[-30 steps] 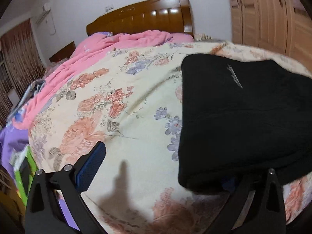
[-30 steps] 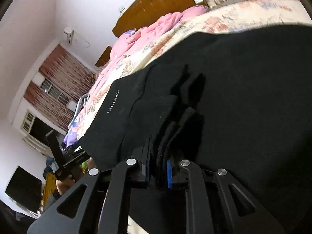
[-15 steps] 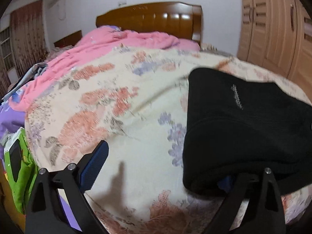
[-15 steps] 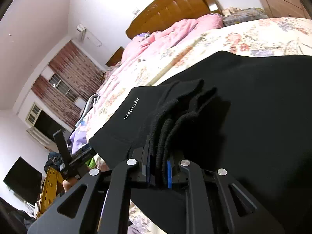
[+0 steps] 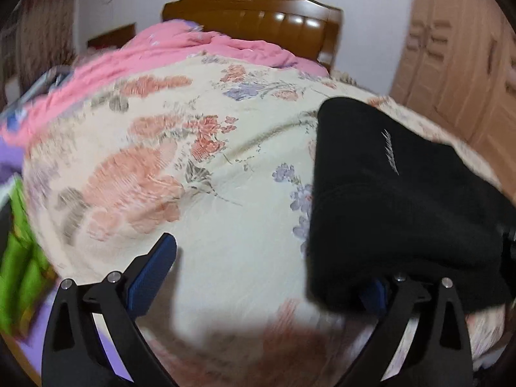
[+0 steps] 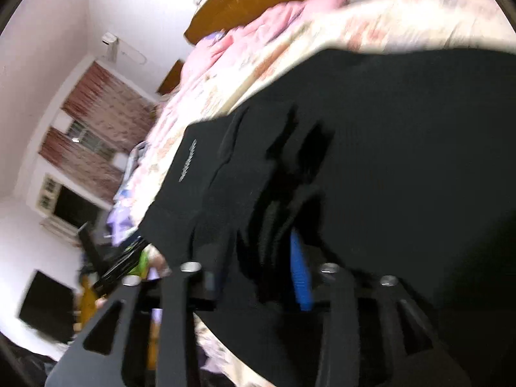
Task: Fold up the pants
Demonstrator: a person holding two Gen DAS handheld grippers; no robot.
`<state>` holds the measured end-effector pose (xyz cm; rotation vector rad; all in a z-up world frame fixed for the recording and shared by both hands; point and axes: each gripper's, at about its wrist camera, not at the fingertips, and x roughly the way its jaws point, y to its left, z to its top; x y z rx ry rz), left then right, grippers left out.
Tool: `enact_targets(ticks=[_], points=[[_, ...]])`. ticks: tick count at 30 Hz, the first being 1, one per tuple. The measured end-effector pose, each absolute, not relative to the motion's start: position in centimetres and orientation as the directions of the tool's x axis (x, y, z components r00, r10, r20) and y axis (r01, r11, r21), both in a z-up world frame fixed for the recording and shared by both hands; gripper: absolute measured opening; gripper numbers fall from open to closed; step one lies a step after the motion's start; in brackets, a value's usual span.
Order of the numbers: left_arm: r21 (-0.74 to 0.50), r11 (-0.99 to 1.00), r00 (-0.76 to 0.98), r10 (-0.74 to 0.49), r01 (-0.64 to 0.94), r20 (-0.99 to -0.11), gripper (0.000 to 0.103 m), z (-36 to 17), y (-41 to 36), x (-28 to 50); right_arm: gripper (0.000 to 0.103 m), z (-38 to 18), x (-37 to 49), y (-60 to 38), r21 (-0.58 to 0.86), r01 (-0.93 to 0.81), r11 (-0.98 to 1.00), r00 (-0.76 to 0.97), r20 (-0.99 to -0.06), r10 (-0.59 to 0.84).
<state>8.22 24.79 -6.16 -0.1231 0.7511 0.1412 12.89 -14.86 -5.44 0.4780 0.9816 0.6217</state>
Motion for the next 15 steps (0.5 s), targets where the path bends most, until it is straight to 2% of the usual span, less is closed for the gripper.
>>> enact_targets(ticks=[3,5,7,9,12,15], points=[[0.077,0.989,0.727,0.145,-0.127,-0.671,0.101,-4.2,24.4,5.2,0.053,-2.5,12.1,-15.1,0.489,-0.342,0.802,0.497,-0.631,0.596],[0.096,0.982,0.744,0.184,-0.161,-0.643,0.101,-2.2,24.9,3.6,0.054,-0.8,12.4,-13.2,0.414,-0.419,0.808,0.509,-0.631,0.586],[-0.021,0.986,0.809,0.125,-0.167,-0.574,0.101,1.7,25.3,2.9,0.057,0.1,13.0,-9.6,0.346,-0.516,0.783,0.49,-0.63,0.602],[-0.145,0.983,0.867,0.028,-0.114,-0.497,0.101,5.6,24.6,5.0,0.065,0.3,13.8,-5.7,0.247,-0.586,0.772,0.481,-0.661,0.576],[-0.27,0.962,0.846,-0.177,0.041,-0.502,0.101,7.5,21.9,11.6,0.066,-0.7,14.9,-1.4,0.148,-0.62,0.771,0.468,-0.718,0.514],[-0.259,0.955,0.786,-0.268,0.142,-0.558,0.101,6.1,18.5,17.6,0.069,-3.5,15.7,-0.7,0.096,-0.593,0.799,0.463,-0.772,0.436]])
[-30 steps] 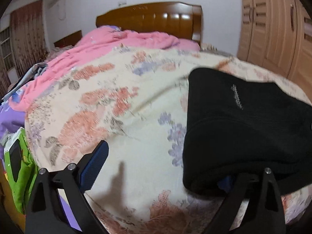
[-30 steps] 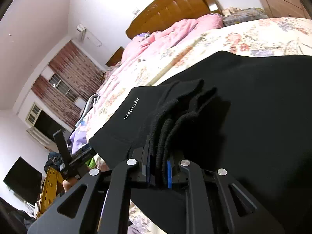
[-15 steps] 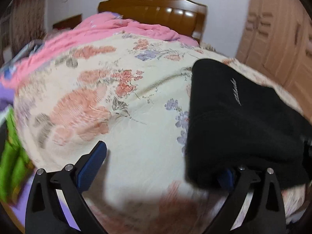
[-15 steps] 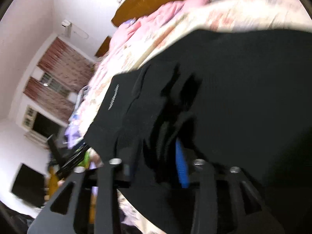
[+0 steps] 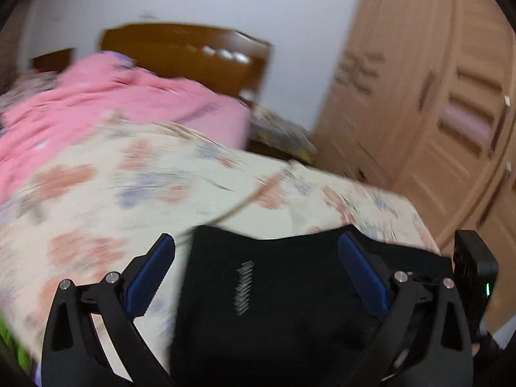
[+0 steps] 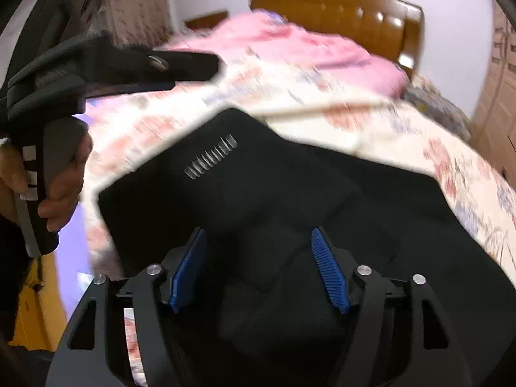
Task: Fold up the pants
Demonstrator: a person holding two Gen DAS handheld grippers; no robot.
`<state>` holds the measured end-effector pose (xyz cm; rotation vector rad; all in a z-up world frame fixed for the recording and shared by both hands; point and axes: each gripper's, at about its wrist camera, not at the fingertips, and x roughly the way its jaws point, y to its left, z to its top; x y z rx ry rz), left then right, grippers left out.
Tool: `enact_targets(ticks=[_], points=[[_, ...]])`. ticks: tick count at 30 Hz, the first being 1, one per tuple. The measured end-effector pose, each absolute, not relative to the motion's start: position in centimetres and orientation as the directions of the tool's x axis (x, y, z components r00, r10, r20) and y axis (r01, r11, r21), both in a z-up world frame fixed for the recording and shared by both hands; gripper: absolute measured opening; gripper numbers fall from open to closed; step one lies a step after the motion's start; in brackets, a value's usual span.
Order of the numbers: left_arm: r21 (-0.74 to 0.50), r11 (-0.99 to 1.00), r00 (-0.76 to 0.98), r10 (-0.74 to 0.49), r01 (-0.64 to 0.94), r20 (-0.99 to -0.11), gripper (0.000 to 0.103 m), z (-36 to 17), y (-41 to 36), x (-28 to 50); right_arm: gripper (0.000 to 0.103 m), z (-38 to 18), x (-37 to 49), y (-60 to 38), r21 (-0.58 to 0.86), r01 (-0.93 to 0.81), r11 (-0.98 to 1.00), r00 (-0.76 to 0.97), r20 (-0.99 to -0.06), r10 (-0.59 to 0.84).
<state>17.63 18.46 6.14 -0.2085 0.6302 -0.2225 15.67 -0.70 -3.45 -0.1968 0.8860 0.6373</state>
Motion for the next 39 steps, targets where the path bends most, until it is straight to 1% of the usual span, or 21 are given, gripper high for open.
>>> enact_targets(ticks=[4,5,6,7,9,10,13,15,16,19,21,23,24,26,27,29,32,34,36,37,39], points=[[-0.152,0.974,0.71,-0.229,0.171,-0.666,0.101,0.8,15.6,20.8,0.069,-5.0,15.1,-2.0,0.088,-0.615,0.784,0.496,-0.729,0.471],[-0.137,0.978,0.694,-0.21,0.16,-0.688,0.101,-0.7,15.6,21.0,0.072,-5.0,15.1,-2.0,0.087,-0.621,0.779,0.493,-0.73,0.474],[-0.119,0.983,0.681,-0.18,0.136,-0.71,0.101,-2.6,15.9,21.0,0.079,-4.9,15.3,-1.7,0.091,-0.629,0.772,0.485,-0.73,0.481],[-0.124,0.984,0.68,-0.178,0.128,-0.711,0.096,-3.9,16.3,20.9,0.082,-5.0,15.4,-1.6,0.098,-0.644,0.759,0.474,-0.728,0.496],[-0.224,0.968,0.718,-0.237,0.115,-0.655,0.101,-3.6,18.1,20.0,0.084,-4.9,15.0,-1.4,0.094,-0.652,0.753,0.474,-0.725,0.5],[-0.261,0.962,0.725,-0.233,0.076,-0.648,0.101,-3.6,19.0,20.0,0.084,-4.9,14.8,-1.5,0.092,-0.653,0.752,0.477,-0.722,0.502],[-0.289,0.956,0.73,-0.228,0.044,-0.644,0.101,-4.2,20.0,19.5,0.084,-4.7,14.6,-1.9,0.108,-0.649,0.753,0.477,-0.713,0.514],[-0.203,0.979,0.717,-0.139,-0.004,-0.683,0.101,-4.1,19.7,19.0,0.084,-4.7,14.6,-1.9,0.115,-0.648,0.753,0.479,-0.707,0.52],[-0.195,0.98,0.709,-0.12,-0.027,-0.695,0.101,-3.8,20.0,18.6,0.084,-4.7,14.5,-2.0,0.121,-0.647,0.753,0.48,-0.703,0.526],[-0.251,0.966,0.779,-0.113,-0.058,-0.617,0.101,0.0,21.2,17.5,0.084,-4.6,14.8,-2.6,0.171,-0.644,0.746,0.465,-0.686,0.559],[-0.199,0.979,0.794,-0.092,-0.036,-0.6,0.101,2.4,20.6,18.3,0.084,-4.5,14.8,-2.9,0.194,-0.643,0.741,0.458,-0.678,0.575],[-0.121,0.993,0.776,-0.09,0.018,-0.625,0.101,3.5,19.0,20.3,0.084,-4.4,14.6,-3.1,0.214,-0.641,0.737,0.453,-0.67,0.588],[-0.066,0.996,0.747,-0.089,0.06,-0.659,0.101,3.1,17.6,22.2,0.084,-4.4,14.6,-3.3,0.223,-0.641,0.735,0.449,-0.667,0.595],[-0.026,0.994,0.702,-0.096,0.109,-0.706,0.101,1.7,16.0,24.6,0.084,-4.2,14.7,-3.7,0.251,-0.64,0.727,0.435,-0.662,0.611],[-0.016,0.991,0.65,-0.1,0.133,-0.753,0.101,-0.3,15.5,26.3,0.085,-3.9,14.8,-4.0,0.265,-0.635,0.726,0.428,-0.662,0.615],[0.004,0.993,0.618,-0.071,0.12,-0.783,0.102,-2.7,15.2,27.4,0.088,-2.8,14.9,-5.0,0.267,-0.605,0.75,0.439,-0.674,0.594],[0.005,0.995,0.646,-0.059,0.097,-0.761,0.102,-2.8,15.6,27.0,0.088,-0.9,15.7,-6.3,0.214,-0.587,0.781,0.51,-0.651,0.562],[-0.002,0.996,0.648,-0.056,0.084,-0.759,0.102,-3.1,16.0,26.8,0.088,-0.9,16.9,-6.5,0.222,-0.581,0.783,0.503,-0.658,0.56],[-0.007,0.998,0.646,-0.05,0.069,-0.761,0.102,-3.1,16.2,26.9,0.089,-3.3,19.1,-5.7,0.235,-0.569,0.788,0.411,-0.748,0.521],[-0.006,0.998,0.643,-0.048,0.066,-0.764,0.102,-3.0,16.2,27.0,0.093,-4.9,20.0,-5.5,0.212,-0.551,0.807,0.387,-0.792,0.473],[-0.006,0.998,0.643,-0.047,0.066,-0.764,0.102,-3.0,16.2,27.0,0.096,-5.2,20.3,-6.3,0.27,-0.54,0.797,0.375,-0.771,0.515]])
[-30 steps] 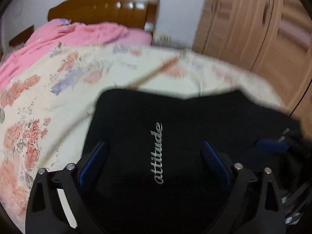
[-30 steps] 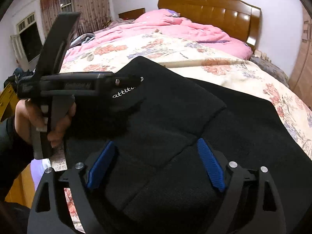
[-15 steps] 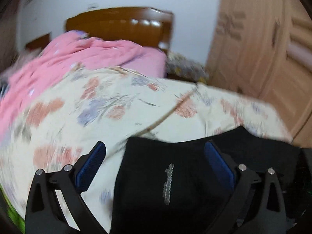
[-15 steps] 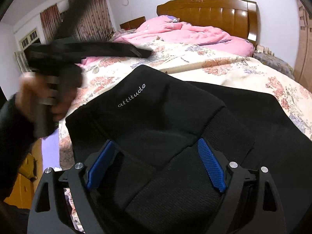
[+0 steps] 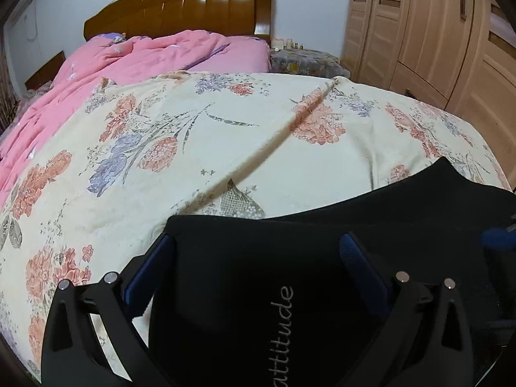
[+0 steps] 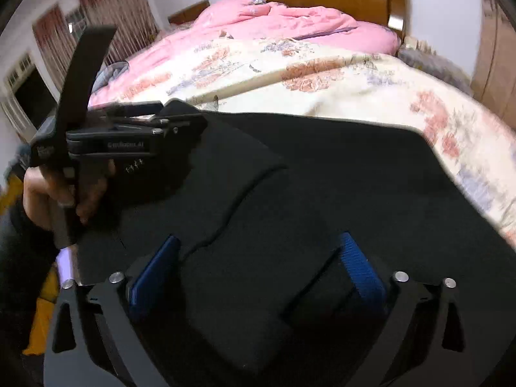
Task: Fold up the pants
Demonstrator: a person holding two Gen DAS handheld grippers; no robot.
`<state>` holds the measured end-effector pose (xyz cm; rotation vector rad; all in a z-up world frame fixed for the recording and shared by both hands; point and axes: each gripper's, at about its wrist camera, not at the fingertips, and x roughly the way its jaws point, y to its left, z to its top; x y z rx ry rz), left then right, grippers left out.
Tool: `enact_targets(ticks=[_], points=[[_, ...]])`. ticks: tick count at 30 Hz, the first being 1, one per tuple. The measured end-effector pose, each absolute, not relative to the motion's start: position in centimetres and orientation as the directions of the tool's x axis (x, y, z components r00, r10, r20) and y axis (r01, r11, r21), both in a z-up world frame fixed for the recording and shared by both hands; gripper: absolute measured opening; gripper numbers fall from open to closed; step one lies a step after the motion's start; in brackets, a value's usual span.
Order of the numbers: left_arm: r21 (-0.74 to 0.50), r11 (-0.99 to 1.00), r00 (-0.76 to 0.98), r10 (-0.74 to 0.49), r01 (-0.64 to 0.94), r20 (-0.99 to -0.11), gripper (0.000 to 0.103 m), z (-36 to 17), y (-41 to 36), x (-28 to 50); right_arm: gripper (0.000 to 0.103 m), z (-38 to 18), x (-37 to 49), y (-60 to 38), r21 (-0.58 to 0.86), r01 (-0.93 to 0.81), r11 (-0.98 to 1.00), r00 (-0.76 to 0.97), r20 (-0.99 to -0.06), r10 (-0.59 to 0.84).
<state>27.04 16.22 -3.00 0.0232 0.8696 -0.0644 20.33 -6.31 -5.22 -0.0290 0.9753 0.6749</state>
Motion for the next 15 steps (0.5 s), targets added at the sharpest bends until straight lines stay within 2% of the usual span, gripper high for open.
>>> enact_targets(ticks=[5,8,10,11,15], points=[[0.001,0.998,0.645,-0.039,0.062,-0.763,0.102,-3.1,16.0,27.2,0.096,-2.8,22.2,-10.2,0.225,-0.447,0.866,0.507,-0.734,0.453],[-0.002,0.998,0.645,-0.041,0.061,-0.763,0.102,-3.1,16.1,27.3,0.097,-4.4,25.2,-12.9,0.24,-0.344,0.908,0.484,-0.783,0.391],[0.002,0.998,0.645,-0.039,0.062,-0.763,0.102,-3.1,16.1,27.3,0.097,-6.0,26.7,-14.2,0.193,-0.297,0.935,0.456,-0.832,0.316],[0.003,0.998,0.646,-0.038,0.062,-0.763,0.102,-3.1,16.1,27.3,0.097,-5.5,26.4,-14.6,0.21,-0.319,0.924,0.474,-0.809,0.347],[0.001,0.998,0.646,-0.038,0.06,-0.762,0.102,-3.1,16.1,27.2,0.097,-3.6,24.4,-16.7,0.215,-0.259,0.942,0.504,-0.802,0.321]])
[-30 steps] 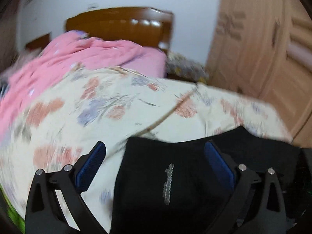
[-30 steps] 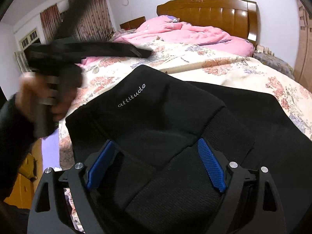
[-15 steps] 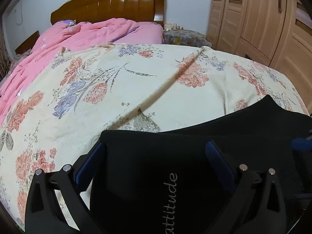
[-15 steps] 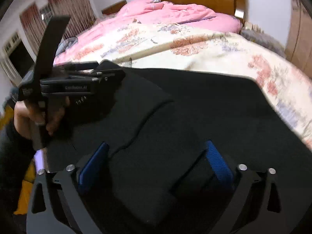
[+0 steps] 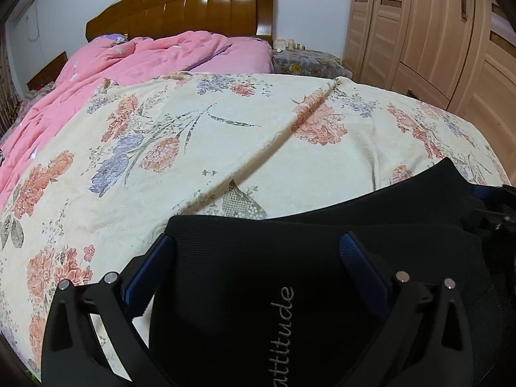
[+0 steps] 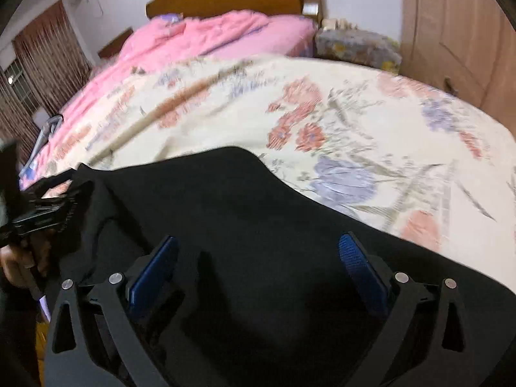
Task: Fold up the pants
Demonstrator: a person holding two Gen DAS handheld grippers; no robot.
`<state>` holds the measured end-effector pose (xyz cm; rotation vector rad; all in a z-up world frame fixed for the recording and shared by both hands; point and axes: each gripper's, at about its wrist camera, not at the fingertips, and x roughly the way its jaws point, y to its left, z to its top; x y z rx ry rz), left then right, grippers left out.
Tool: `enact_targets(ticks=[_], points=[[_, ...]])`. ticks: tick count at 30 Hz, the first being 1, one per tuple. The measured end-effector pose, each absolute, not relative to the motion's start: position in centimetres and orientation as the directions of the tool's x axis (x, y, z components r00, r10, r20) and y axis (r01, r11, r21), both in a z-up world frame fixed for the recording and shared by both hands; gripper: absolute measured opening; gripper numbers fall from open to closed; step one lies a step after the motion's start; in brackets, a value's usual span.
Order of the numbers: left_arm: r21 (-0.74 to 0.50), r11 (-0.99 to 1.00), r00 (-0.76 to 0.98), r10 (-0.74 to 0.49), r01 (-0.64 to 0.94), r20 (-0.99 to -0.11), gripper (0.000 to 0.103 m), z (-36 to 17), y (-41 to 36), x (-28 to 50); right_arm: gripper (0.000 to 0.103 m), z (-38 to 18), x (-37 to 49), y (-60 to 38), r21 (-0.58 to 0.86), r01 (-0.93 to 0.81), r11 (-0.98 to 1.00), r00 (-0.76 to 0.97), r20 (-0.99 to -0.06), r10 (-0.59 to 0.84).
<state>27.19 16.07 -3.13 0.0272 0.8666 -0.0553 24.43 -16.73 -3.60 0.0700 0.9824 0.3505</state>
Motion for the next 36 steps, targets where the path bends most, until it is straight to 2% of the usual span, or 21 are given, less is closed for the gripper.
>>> enact_targets(ticks=[3,8,10,13,14,16,19,20,23,26,29,32,34,36], points=[[0.001,0.998,0.646,-0.036,0.057,-0.762,0.102,-3.2,16.1,27.2,0.098,-3.0,21.4,-18.8,0.129,-0.224,0.966,0.543,-0.807,0.233],[0.032,0.998,0.656,-0.006,0.045,-0.754,0.102,-3.1,15.8,27.1,0.098,-5.2,18.9,-22.9,0.081,-0.147,0.986,0.475,-0.868,0.142],[0.051,0.998,0.661,0.011,0.041,-0.75,0.102,-2.9,15.3,27.0,0.098,-4.4,16.9,-24.7,0.11,-0.116,0.987,0.517,-0.842,0.154],[0.159,0.987,0.717,0.133,-0.031,-0.684,0.101,-1.1,13.7,25.4,0.098,-2.5,13.3,-26.7,0.169,-0.1,0.98,0.594,-0.781,0.195],[0.158,0.987,0.742,0.124,-0.024,-0.659,0.101,-0.2,12.7,24.4,0.098,-2.3,12.3,-26.9,0.168,-0.096,0.981,0.61,-0.769,0.192],[0.092,0.994,0.775,0.008,0.064,-0.632,0.101,1.9,9.7,22.1,0.098,-2.5,10.6,-26.9,0.163,-0.099,0.982,0.623,-0.759,0.189],[0.026,0.961,0.732,-0.193,0.276,-0.653,0.101,2.5,3.9,19.9,0.098,-4.0,8.9,-26.2,0.182,-0.114,0.977,0.616,-0.759,0.213],[0.065,0.936,0.698,-0.211,0.347,-0.685,0.101,1.8,1.2,19.3,0.098,-4.7,8.3,-25.9,0.192,-0.119,0.974,0.619,-0.753,0.224],[0.208,0.882,0.686,-0.161,0.422,-0.709,0.101,-0.7,-3.2,18.2,0.098,-5.1,7.5,-25.6,0.169,-0.118,0.979,0.639,-0.742,0.205],[0.241,0.857,0.619,-0.111,0.455,-0.777,0.102,-4.3,-4.6,18.7,0.098,-3.9,5.5,-27.5,0.267,-0.097,0.959,0.686,-0.68,0.258],[0.291,0.836,0.648,-0.098,0.465,-0.756,0.102,-4.4,-5.0,18.0,0.098,-3.5,1.7,-31.8,0.442,-0.003,0.897,0.755,-0.588,0.291],[0.268,0.84,0.64,-0.116,0.471,-0.76,0.102,-4.5,-4.7,18.0,0.095,-4.6,-1.9,-35.3,0.604,0.106,0.79,0.784,-0.54,0.307],[0.271,0.841,0.649,-0.119,0.469,-0.752,0.102,-4.3,-4.7,17.8,0.096,-4.7,-3.3,-35.9,0.59,0.179,0.788,0.78,-0.573,0.252],[0.272,0.842,0.657,-0.123,0.466,-0.744,0.102,-4.3,-4.7,17.5,0.096,-4.4,-4.1,-36.1,0.586,0.195,0.787,0.795,-0.564,0.223]])
